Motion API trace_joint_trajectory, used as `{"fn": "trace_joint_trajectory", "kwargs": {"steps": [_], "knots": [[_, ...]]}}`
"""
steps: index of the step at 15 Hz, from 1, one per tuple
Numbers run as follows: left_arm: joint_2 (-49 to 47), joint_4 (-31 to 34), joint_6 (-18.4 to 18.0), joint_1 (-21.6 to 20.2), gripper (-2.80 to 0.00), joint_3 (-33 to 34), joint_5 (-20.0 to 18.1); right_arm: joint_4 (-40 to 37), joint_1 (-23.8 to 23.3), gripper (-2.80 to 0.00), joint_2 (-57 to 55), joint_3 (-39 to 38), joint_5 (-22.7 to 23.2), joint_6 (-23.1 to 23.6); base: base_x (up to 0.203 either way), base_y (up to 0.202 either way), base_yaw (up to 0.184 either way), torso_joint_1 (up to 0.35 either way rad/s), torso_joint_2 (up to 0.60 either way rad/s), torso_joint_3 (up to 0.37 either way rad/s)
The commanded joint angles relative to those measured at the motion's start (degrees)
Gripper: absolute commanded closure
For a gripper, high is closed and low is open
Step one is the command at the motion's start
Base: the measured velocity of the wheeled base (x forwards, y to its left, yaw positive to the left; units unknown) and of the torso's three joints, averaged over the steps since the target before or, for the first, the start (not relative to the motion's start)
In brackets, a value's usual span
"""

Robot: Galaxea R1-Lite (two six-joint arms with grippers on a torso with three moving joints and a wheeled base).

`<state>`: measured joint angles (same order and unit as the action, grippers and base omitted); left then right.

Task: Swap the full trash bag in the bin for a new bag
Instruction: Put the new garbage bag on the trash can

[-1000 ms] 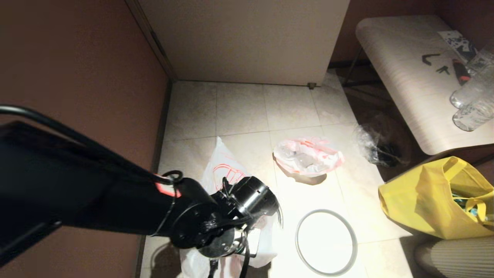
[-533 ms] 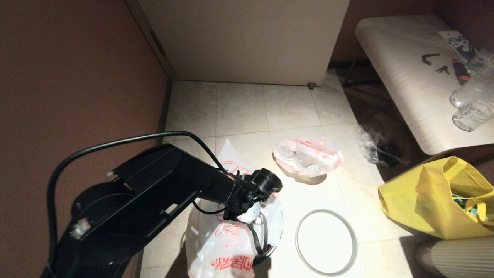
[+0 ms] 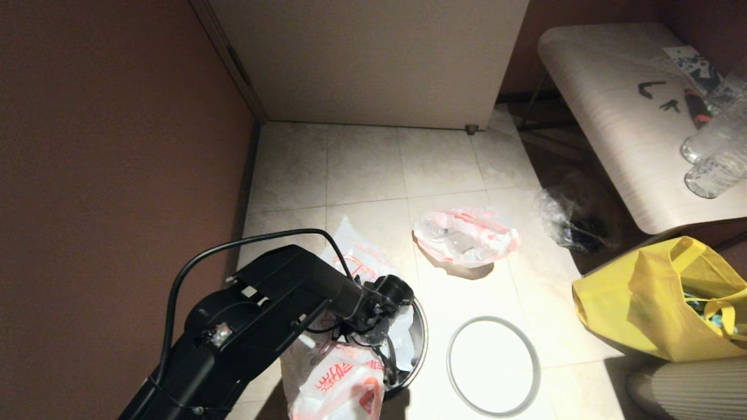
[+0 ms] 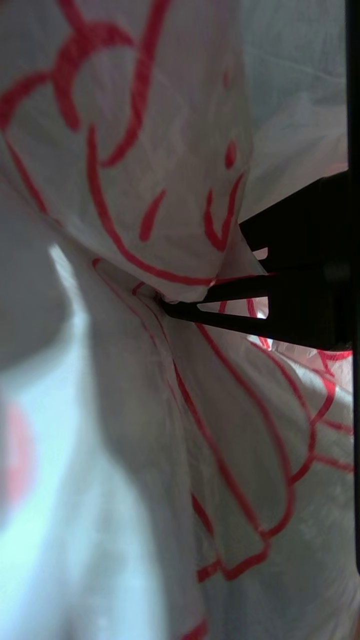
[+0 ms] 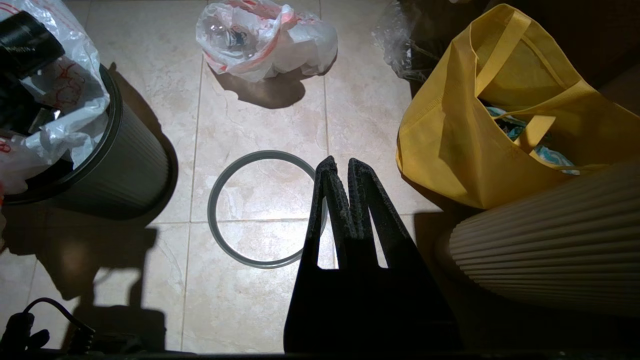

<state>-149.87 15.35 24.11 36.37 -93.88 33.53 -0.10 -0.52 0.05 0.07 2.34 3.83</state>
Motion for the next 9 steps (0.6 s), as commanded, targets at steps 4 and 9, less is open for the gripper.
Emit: {"fn": "trace_joint_trajectory", "kwargs": {"steps": [4,9], "knots": [[-7.5,-1.3,-2.6,0.9,0.00,-5.1,4.9,0.0,0.0,0.00,0.0,0.0,0.0,0.0,0.000,0.000,0.000,0.000,0.00,0.000],[-10.7,-1.0,-5.4,0.5,0.00,-11.1,6.2,0.0,0.0,0.00,0.0,0.0,0.0,0.0,0.000,0.000,0.000,0.000,0.00,0.000]]}}
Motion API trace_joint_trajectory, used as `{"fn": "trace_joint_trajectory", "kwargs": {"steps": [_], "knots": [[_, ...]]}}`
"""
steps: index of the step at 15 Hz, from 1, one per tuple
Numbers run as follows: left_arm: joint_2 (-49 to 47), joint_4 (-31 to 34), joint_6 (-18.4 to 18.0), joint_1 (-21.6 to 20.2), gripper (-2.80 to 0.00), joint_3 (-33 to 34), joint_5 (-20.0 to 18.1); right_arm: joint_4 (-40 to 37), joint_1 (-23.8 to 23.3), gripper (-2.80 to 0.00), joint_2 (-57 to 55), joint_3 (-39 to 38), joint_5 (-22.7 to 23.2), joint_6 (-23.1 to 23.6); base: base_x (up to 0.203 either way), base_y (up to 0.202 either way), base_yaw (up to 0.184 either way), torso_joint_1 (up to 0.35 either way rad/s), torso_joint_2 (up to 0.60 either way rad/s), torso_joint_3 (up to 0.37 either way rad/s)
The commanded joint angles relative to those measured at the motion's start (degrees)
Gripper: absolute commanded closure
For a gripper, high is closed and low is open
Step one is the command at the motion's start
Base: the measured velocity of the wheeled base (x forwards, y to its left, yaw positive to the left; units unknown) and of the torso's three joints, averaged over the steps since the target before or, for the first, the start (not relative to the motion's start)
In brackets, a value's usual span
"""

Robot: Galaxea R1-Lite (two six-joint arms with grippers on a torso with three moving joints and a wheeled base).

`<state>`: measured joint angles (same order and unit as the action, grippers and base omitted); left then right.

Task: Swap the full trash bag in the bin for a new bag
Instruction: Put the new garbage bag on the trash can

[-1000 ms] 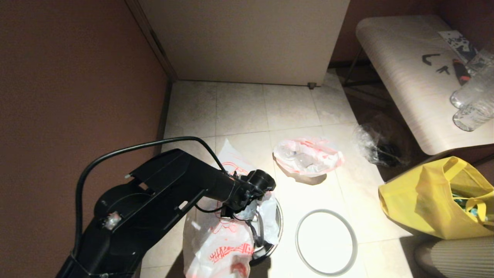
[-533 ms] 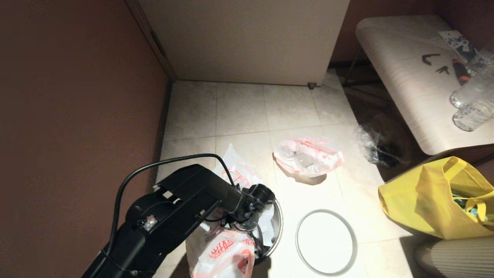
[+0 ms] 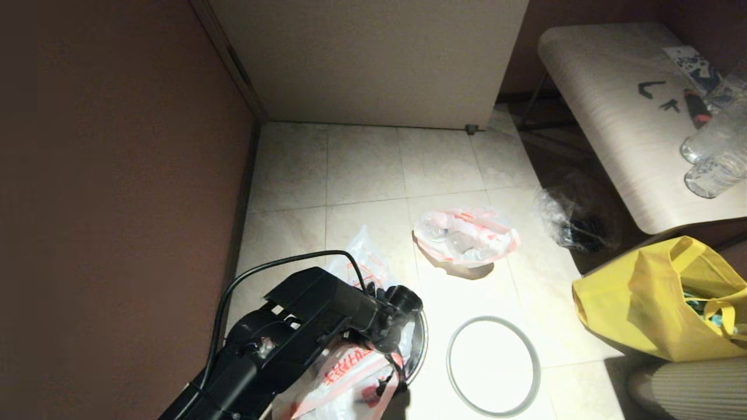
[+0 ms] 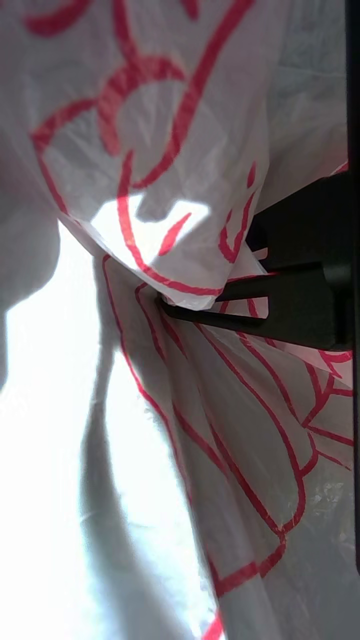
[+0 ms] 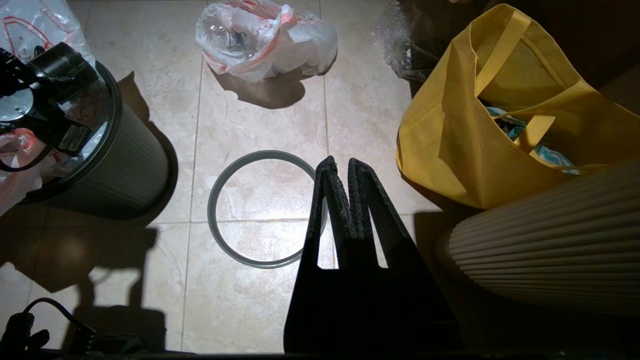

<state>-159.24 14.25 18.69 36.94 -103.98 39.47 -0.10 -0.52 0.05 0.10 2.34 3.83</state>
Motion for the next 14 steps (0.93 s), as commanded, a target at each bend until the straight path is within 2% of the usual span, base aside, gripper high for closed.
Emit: {"fn": "trace_joint_trajectory", "kwargs": {"steps": [1,2,6,11,14], "knots": [[-1.5,0.1,0.0,-0.2,0.00,-1.1,0.3,0.0,0.0,0.00,0.0,0.0,0.0,0.0,0.000,0.000,0.000,0.000,0.00,0.000],[-1.5,0.2,0.0,-0.2,-2.80,-0.5,0.3,0.0,0.0,0.00,0.0,0.0,0.0,0.0,0.000,0.000,0.000,0.000,0.00,0.000],[2.7,-0.1,0.3,0.1,-2.80,4.5,1.2,0.0,0.0,0.00,0.0,0.0,0.0,0.0,0.000,0.000,0.000,0.000,0.00,0.000],[18.4,-0.2,0.8,3.2,-2.80,19.0,0.9,0.0,0.0,0.00,0.0,0.0,0.0,0.0,0.000,0.000,0.000,0.000,0.00,0.000],[24.8,-0.2,1.0,3.9,-2.80,23.9,1.1,0.0,0.0,0.00,0.0,0.0,0.0,0.0,0.000,0.000,0.000,0.000,0.00,0.000]]}}
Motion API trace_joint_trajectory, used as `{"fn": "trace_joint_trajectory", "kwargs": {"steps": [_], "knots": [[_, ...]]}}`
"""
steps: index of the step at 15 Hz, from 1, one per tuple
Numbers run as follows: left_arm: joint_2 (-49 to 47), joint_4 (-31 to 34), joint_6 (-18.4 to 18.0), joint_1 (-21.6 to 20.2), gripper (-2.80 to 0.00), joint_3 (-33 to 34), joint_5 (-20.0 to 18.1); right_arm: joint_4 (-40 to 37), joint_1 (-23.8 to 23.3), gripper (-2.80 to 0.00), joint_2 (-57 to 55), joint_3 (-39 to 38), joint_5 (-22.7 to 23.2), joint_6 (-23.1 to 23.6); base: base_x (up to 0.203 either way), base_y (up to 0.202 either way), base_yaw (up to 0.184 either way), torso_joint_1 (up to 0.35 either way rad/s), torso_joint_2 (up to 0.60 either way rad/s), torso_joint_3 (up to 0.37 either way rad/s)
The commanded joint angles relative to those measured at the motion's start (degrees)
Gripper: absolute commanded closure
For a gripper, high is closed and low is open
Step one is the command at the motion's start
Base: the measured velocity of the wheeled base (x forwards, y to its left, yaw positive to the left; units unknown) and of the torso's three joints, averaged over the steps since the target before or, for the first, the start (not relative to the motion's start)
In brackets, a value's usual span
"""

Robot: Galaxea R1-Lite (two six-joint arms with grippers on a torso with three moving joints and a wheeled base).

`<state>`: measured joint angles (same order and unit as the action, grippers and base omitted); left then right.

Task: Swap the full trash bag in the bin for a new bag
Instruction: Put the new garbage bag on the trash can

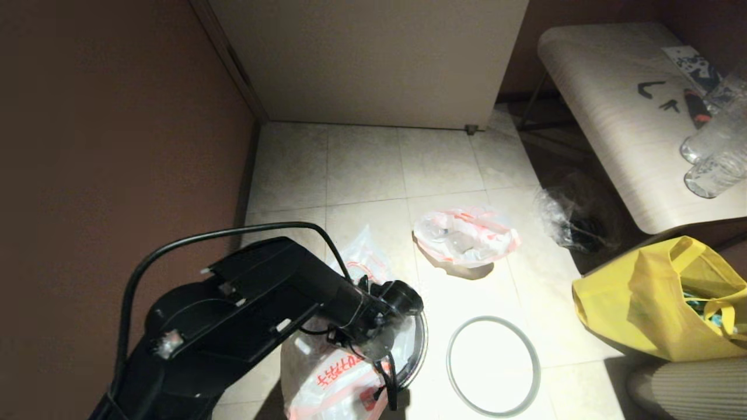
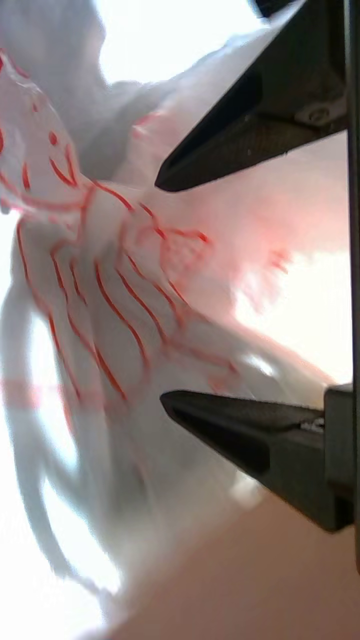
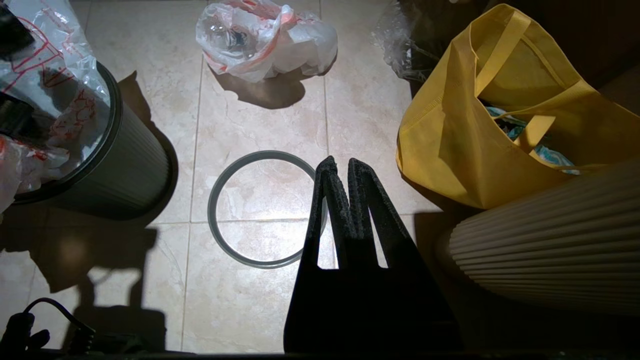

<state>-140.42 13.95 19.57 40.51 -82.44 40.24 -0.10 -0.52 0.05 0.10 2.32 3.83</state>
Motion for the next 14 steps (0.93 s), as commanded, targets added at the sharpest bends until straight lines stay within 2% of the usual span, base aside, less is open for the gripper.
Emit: {"fn": "trace_joint_trajectory", "kwargs": {"steps": [1,5,7,12,14], "knots": [[8.2,0.1,0.2,0.3,-2.80,3.8,0.3,0.0,0.0,0.00,0.0,0.0,0.1,0.0,0.000,0.000,0.000,0.000,0.00,0.000],[15.7,-0.1,0.0,-1.5,-2.80,4.6,0.3,0.0,0.0,0.00,0.0,0.0,0.1,0.0,0.000,0.000,0.000,0.000,0.00,0.000],[15.0,-0.1,-0.3,-3.1,-2.80,-0.5,-0.3,0.0,0.0,0.00,0.0,0.0,0.1,0.0,0.000,0.000,0.000,0.000,0.00,0.000],[8.3,-2.5,-0.4,-5.7,-2.80,-14.9,-9.7,0.0,0.0,0.00,0.0,0.0,0.1,0.0,0.000,0.000,0.000,0.000,0.00,0.000],[4.0,-2.5,-0.6,-6.6,-2.80,-21.3,-11.1,0.0,0.0,0.00,0.0,0.0,0.1,0.0,0.000,0.000,0.000,0.000,0.00,0.000]]}}
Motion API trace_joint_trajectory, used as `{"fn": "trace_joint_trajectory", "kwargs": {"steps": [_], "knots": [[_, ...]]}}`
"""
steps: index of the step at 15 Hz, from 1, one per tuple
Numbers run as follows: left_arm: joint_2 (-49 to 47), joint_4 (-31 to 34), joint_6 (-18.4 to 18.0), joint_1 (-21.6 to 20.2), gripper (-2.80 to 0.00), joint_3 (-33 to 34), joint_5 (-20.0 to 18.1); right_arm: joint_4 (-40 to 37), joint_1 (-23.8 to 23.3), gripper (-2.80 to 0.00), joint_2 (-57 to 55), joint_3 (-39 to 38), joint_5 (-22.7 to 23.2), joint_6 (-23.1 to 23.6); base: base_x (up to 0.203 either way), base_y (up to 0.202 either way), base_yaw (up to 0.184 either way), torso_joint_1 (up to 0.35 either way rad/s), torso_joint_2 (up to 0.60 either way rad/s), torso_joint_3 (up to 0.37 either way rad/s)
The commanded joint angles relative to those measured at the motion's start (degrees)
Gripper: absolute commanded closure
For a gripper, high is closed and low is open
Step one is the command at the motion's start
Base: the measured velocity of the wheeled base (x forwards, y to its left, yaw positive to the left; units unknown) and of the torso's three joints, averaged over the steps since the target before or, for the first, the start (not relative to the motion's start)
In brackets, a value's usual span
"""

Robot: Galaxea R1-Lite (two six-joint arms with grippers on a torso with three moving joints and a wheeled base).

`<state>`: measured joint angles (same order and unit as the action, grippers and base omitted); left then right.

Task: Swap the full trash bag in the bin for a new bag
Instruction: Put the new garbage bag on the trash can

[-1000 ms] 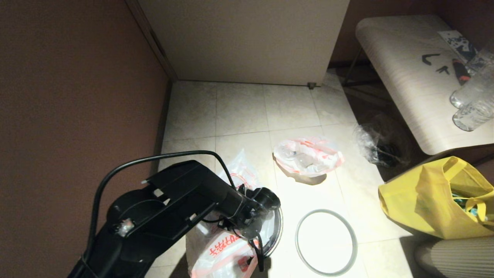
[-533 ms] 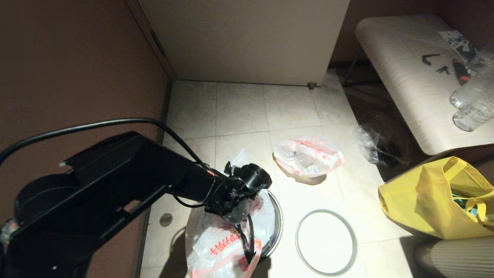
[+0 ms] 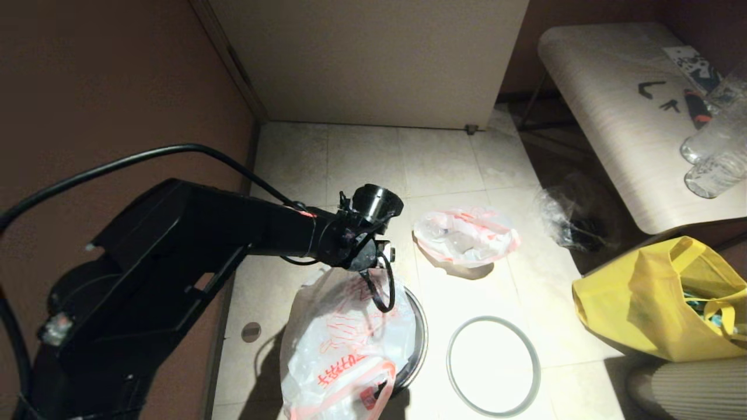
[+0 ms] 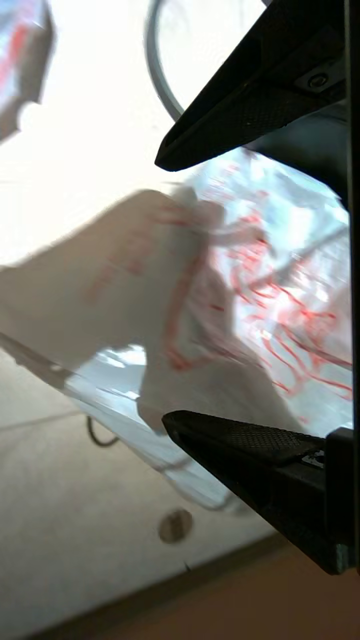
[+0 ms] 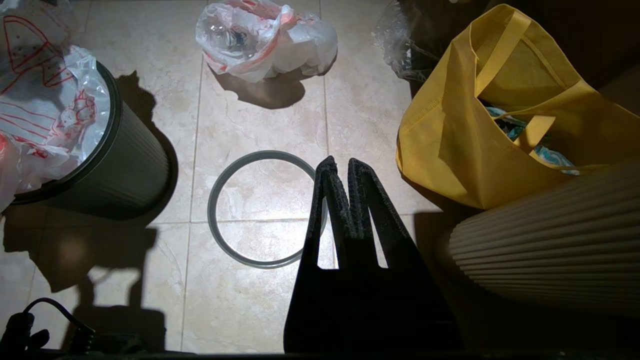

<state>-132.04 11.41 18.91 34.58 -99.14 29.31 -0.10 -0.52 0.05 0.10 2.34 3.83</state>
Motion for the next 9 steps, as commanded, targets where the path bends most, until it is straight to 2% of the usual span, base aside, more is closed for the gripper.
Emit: {"fn": "trace_joint_trajectory", "kwargs": {"steps": [1,3,5,7,9], "knots": [[-6.8,0.1,-0.4,-1.4,-2.80,-8.1,-0.4,0.0,0.0,0.00,0.0,0.0,0.0,0.0,0.000,0.000,0.000,0.000,0.00,0.000],[-10.3,-1.4,-3.9,-3.9,-2.80,-11.8,-0.9,0.0,0.0,0.00,0.0,0.0,0.0,0.0,0.000,0.000,0.000,0.000,0.00,0.000],[-12.2,-8.8,-6.1,-5.7,-2.80,-11.9,-2.0,0.0,0.0,0.00,0.0,0.0,0.0,0.0,0.000,0.000,0.000,0.000,0.00,0.000],[-14.4,-11.8,-9.1,-7.0,-2.80,-12.0,-3.3,0.0,0.0,0.00,0.0,0.0,0.0,0.0,0.000,0.000,0.000,0.000,0.00,0.000],[-15.4,-12.0,-9.2,-7.1,-2.80,-12.0,-4.6,0.0,0.0,0.00,0.0,0.0,0.0,0.0,0.000,0.000,0.000,0.000,0.00,0.000]]}}
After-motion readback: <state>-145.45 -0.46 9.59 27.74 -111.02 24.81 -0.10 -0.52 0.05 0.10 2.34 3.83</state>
